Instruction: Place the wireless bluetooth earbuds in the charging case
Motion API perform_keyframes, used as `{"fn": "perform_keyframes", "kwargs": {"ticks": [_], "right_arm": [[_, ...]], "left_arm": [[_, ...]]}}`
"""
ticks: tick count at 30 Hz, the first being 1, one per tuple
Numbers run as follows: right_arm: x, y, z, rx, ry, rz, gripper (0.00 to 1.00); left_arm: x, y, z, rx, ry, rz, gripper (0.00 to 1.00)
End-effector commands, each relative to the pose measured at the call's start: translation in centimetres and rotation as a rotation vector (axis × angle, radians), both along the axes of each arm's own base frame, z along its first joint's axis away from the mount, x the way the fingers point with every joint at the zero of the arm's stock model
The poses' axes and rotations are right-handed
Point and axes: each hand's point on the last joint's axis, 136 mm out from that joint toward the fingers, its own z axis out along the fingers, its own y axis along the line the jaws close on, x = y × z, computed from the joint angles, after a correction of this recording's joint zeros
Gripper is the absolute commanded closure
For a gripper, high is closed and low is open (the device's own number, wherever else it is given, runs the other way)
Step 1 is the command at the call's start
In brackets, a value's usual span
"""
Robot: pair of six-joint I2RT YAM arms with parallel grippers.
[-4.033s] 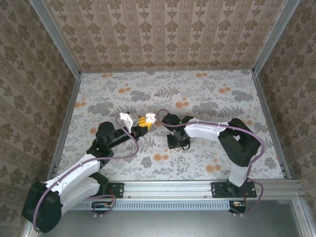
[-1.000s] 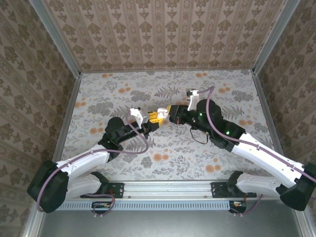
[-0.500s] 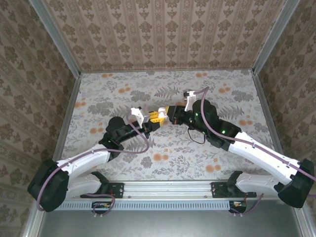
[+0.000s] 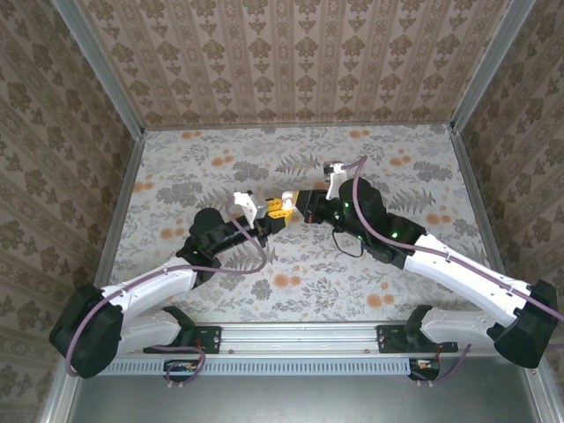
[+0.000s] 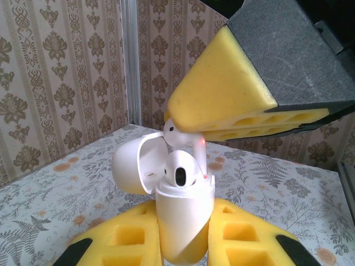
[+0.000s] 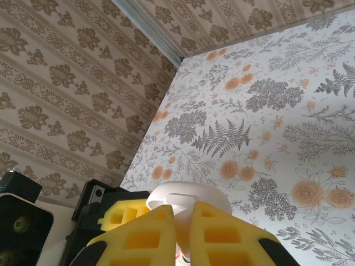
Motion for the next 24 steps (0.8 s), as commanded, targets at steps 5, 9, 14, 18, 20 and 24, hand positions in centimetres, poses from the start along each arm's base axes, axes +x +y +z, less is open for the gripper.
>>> {"fn": "perform_keyframes", "kwargs": {"ticks": [5,9,14,18,20,24], "right_arm": [[-0.5,0.3,-1.5,-0.029,0.02,0.002,0.9],[-0.5,-0.2,-1.8,-0.046,0.036,-0.023,0.9],[-0.6,-0.1,-1.7,-0.054,0.04,-0.019,0.89],[-0.7,0.0,-2.0,-0.069,0.052,-0.021,0.89],[-0.7,0.0,-2.0,-0.075,0.055,-0.023,0.88],[-0.8,-0.2,-2.3,-0.091,0.065,-0.037,0.88]], "left_arm": [[0.1,-0.1,2.2,-0.048,-0.038,0.004,0.97],[0.2,-0.1,2.1,-0.046,-0.036,0.006,0.96],[0.2,-0.2,2.1,-0.044,-0.033,0.009,0.96],[0.3,-0.1,2.1,-0.044,-0.033,0.012,0.96],[0.3,-0.1,2.0,-0.042,-0.031,0.013,0.96],[0.4,-0.1,2.0,-0.043,-0.031,0.018,0.96]]}}
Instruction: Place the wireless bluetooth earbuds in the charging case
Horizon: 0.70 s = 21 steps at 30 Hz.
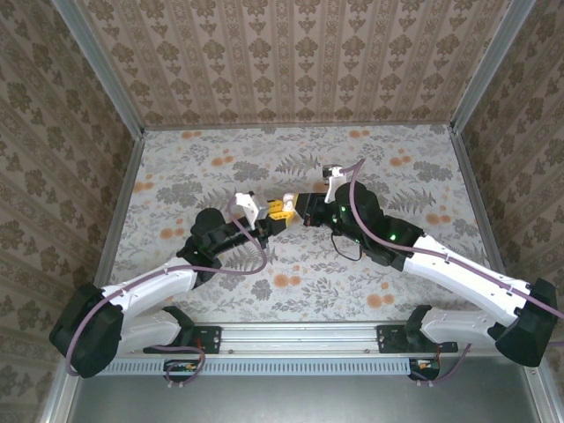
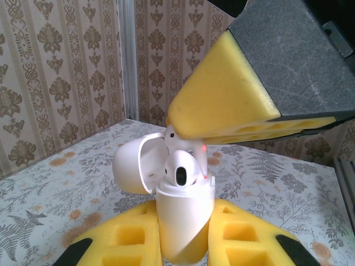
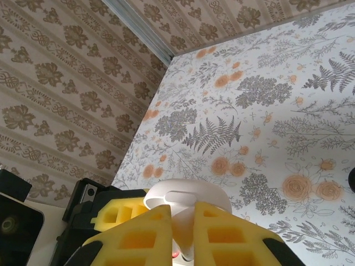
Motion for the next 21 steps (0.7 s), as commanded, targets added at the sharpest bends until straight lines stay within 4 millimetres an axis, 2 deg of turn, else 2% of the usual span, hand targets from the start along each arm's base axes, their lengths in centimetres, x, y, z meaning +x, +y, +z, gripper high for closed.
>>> {"fn": "perform_keyframes", "kwargs": {"ticks": [1,8,13,21], "right_arm": [[-0.5,-0.1,-1.4,-0.061,0.053,-0.008,0.88],[-0.5,0.0,-1.9,-0.077,0.073,-0.009,0.87],[-0.4,0.3,-1.9,-0.074,0.082,-0.001,0.82],[-0.2,-0.8,-0.3,-0.09,0.062,-0.039,0.68]], "left_arm": [[0.5,0.0,2.5,-0.055,-0.046,0.024,0.96],[0.6,0.1,2.7,-0.057,-0.052,0.03,0.96],[0.6,0.1,2.6,-0.055,-0.05,0.029,0.95],[0.5,0.1,2.4,-0.051,-0.049,0.028,0.95]]}}
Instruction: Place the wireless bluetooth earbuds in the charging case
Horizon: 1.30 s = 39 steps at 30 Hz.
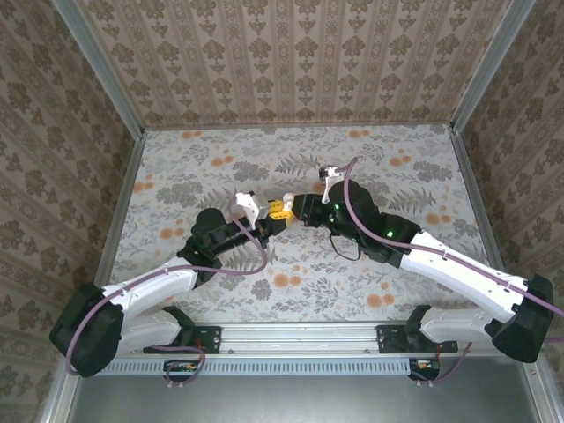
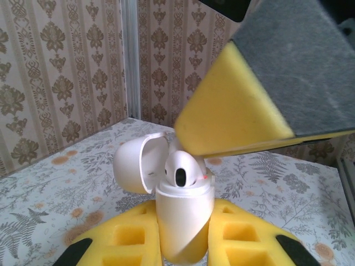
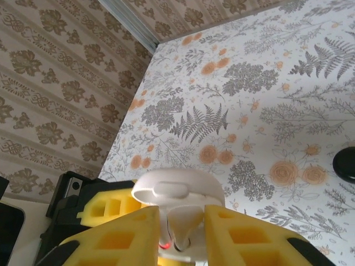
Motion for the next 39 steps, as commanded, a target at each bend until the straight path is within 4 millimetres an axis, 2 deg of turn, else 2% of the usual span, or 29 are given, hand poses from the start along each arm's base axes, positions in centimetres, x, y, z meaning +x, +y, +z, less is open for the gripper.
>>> {"fn": "perform_keyframes", "kwargs": {"ticks": [1,9,16,22,30,39], "right_arm": [[-0.1,-0.9,0.8,-0.035,0.006,-0.031,0.66],[-0.2,-1.6,1.8,-0.034,0.011,-0.029,0.57],[-0.2,-3.4,3.8,-0.008,-0.007,-0.02,0.57],[0.5,-5.0,4.2,0.057,0.038,0.034,0.57],[1.0,-3.2,4.4,0.224,0.128,0.204,0.58],[0.8,-0.9,3.6,0.33,0.214,0.326,0.69]], "left_arm": [[0.4,0.1,2.6,-0.053,-0.053,0.018,0.95],[0.2,0.2,2.4,-0.052,-0.051,0.015,0.95],[-0.1,0.2,2.4,-0.038,-0.055,-0.001,0.95],[-1.1,-0.2,3.1,-0.029,-0.071,-0.067,0.93],[-3.5,-0.9,4.9,-0.076,-0.087,-0.24,0.92],[-3.7,-1.6,5.4,-0.092,-0.053,-0.295,0.92]]}}
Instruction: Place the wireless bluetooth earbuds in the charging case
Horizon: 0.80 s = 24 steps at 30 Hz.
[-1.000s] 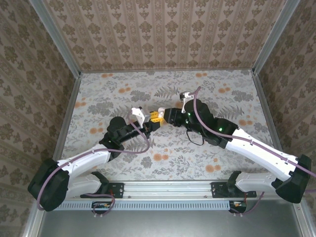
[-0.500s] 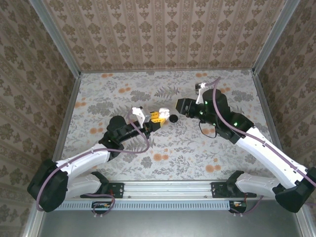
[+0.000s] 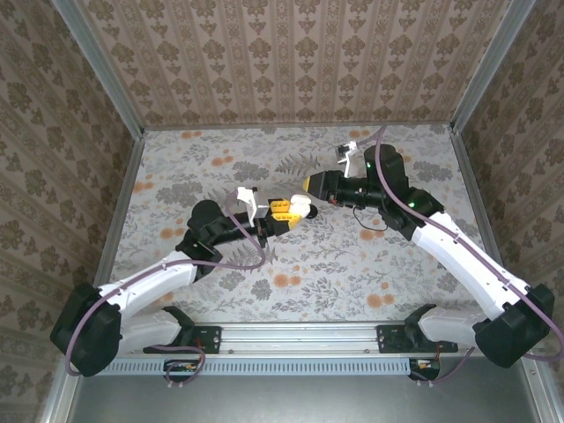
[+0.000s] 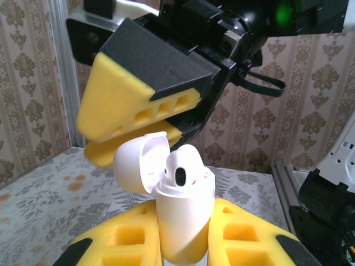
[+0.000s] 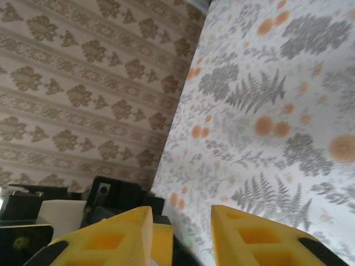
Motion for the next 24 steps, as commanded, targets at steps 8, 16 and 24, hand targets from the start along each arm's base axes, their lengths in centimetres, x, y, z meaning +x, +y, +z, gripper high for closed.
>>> {"fn": "perform_keyframes", "kwargs": {"ticks": [8,16,24], "right_arm": [[-1.8,1.8,0.8,0.129,0.036,0.14,0.75],[-3.1,1.5,0.5,0.145,0.042,0.165,0.75],[-4.0,1.3,-1.6,0.066,0.051,0.162,0.76]], "left_arm": [[0.4,-0.5,1.5,-0.032,0.004,-0.029,0.92],[1.9,-0.1,0.9,-0.029,0.052,0.03,0.92],[2.8,0.3,1.0,-0.043,0.098,0.059,0.91]]}}
